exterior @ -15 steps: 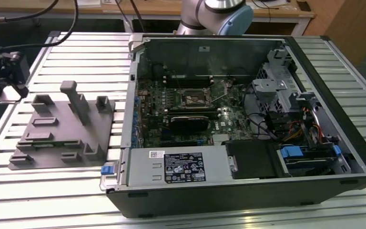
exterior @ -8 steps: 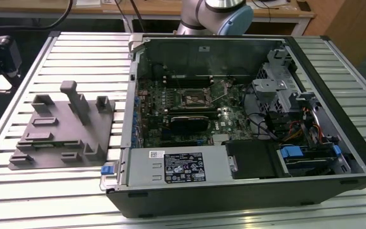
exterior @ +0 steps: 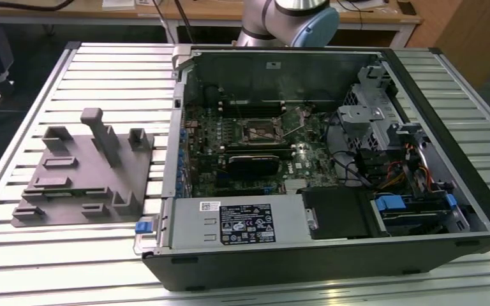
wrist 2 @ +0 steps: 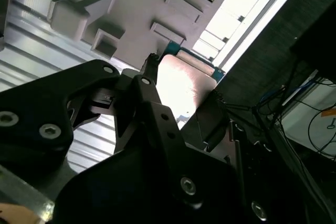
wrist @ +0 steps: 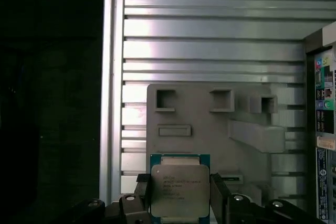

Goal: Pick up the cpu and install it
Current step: 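Pick up the cpu and move it towards the insertion slot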

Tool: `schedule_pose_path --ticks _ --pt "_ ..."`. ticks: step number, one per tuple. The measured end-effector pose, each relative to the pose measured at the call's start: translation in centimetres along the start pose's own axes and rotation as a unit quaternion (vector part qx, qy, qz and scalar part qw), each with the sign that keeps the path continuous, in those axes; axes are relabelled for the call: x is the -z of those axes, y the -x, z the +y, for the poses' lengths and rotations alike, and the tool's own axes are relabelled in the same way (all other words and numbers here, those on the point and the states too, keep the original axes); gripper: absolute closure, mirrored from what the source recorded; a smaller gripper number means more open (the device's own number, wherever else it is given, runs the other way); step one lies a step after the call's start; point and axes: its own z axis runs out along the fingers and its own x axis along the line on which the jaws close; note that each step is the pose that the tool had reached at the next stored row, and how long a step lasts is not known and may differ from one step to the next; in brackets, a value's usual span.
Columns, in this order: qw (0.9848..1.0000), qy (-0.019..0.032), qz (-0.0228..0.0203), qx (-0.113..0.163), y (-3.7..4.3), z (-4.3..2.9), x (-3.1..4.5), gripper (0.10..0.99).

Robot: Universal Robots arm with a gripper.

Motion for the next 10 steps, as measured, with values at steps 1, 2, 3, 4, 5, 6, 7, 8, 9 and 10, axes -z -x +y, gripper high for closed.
schedule_pose_path --ticks 1,2,3,4,5,6,7,8,9,10 --pt "1.0 -0.0001 0.0001 0.0 0.0 0.02 0.46 0.545" --pt "1.0 0.0 0.0 0.0 0.01 0.04 0.9 0.545" --pt "1.0 0.0 0.0 0.0 0.01 0.07 1.35 0.545" --pt "1.0 0.0 0.0 0.0 0.01 0.09 1.81 0.545" --pt "1.0 0.0001 0.0 0.0 0.01 0.11 2.26 0.545" --pt "1.0 0.0001 0.0 0.0 0.02 0.13 2.58 0.545" --pt "1.0 0.0001 0.0 0.0 0.01 0.13 2.61 0.545" --pt "1.0 0.0001 0.0 0.0 0.01 0.13 2.61 0.545" --pt "1.0 0.0002 0.0 0.0 0.02 0.12 2.61 0.545" --pt "1.0 0.0002 0.0 0.0 0.02 0.12 2.61 0.545"
